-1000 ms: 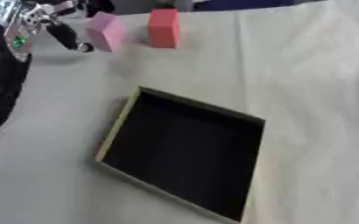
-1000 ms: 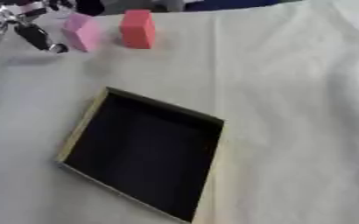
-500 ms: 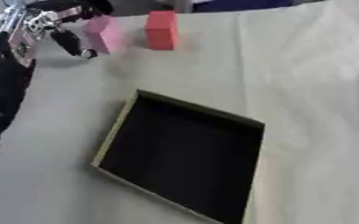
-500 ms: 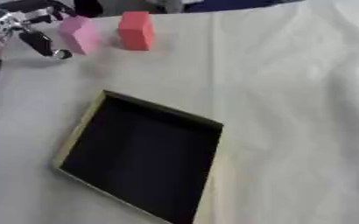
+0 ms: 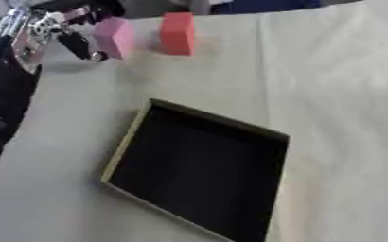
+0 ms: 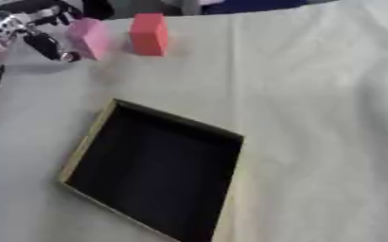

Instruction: Pick up objects on the table and place them in the box.

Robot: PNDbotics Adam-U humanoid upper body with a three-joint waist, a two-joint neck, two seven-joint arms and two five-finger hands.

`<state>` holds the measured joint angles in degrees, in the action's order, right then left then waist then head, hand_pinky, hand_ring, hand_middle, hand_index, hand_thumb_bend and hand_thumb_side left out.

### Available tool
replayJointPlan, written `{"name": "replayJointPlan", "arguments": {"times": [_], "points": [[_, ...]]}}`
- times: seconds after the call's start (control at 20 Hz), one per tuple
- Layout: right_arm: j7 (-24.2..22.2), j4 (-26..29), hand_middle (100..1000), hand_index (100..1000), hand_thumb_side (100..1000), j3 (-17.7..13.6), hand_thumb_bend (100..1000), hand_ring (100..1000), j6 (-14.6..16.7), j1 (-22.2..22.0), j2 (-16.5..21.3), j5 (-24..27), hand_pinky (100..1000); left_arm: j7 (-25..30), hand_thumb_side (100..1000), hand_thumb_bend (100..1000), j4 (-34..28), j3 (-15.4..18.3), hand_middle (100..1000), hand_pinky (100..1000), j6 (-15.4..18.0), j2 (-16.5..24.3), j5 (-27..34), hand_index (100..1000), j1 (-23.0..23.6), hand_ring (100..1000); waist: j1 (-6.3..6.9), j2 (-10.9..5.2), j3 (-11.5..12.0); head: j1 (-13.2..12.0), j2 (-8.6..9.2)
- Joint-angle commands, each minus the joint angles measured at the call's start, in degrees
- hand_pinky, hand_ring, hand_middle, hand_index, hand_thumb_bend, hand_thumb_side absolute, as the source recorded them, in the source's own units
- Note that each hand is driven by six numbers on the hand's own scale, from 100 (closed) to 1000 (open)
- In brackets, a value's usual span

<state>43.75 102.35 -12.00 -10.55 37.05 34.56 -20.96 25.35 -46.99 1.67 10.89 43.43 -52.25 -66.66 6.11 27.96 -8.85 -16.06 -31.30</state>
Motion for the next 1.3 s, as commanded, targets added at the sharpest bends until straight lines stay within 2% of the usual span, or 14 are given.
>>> {"name": "replayJointPlan", "arguments": {"times": [0.05, 0.25, 0.65, 1.05, 1.3], "points": [[0.02, 0.60, 706, 744, 620, -0.50, 100, 811, 0.13, 0.47, 1.66, 0.30, 824, -2.52, 100, 522, -1.67, 0.73, 887, 830, -0.17, 2.19, -0.33, 959, -1.41, 858, -0.26, -1.79, -0.02, -0.47, -0.12], [0.02, 0.60, 704, 743, 620, -0.65, 100, 811, 0.04, 0.41, 1.64, 0.53, 823, -5.29, 100, 531, -1.62, 0.61, 899, 833, -0.02, 1.97, -1.18, 977, -1.31, 876, -0.22, -1.60, -0.36, -0.80, 0.20], [0.18, 0.89, 699, 742, 621, -0.77, 100, 810, 0.20, 0.73, 1.40, 1.07, 822, -5.74, 100, 523, -0.89, 0.43, 942, 833, 0.14, 1.69, -1.80, 975, -1.23, 896, -0.02, -1.03, -0.98, -1.34, 1.24], [0.55, 0.88, 695, 740, 623, -1.02, 100, 808, 0.42, 0.93, 1.37, 2.52, 820, -4.06, 100, 585, 0.06, 0.22, 959, 859, -0.16, 1.34, -3.38, 972, -0.64, 922, 0.29, -0.18, -1.91, -1.99, 2.70], [0.70, 0.88, 693, 739, 624, -1.10, 100, 806, 0.60, 0.90, 1.30, 3.22, 820, -0.36, 100, 557, 0.76, 0.03, 959, 851, 0.20, 1.05, -3.76, 969, -0.53, 905, 0.46, 0.10, -2.23, -2.15, 2.96]]}}
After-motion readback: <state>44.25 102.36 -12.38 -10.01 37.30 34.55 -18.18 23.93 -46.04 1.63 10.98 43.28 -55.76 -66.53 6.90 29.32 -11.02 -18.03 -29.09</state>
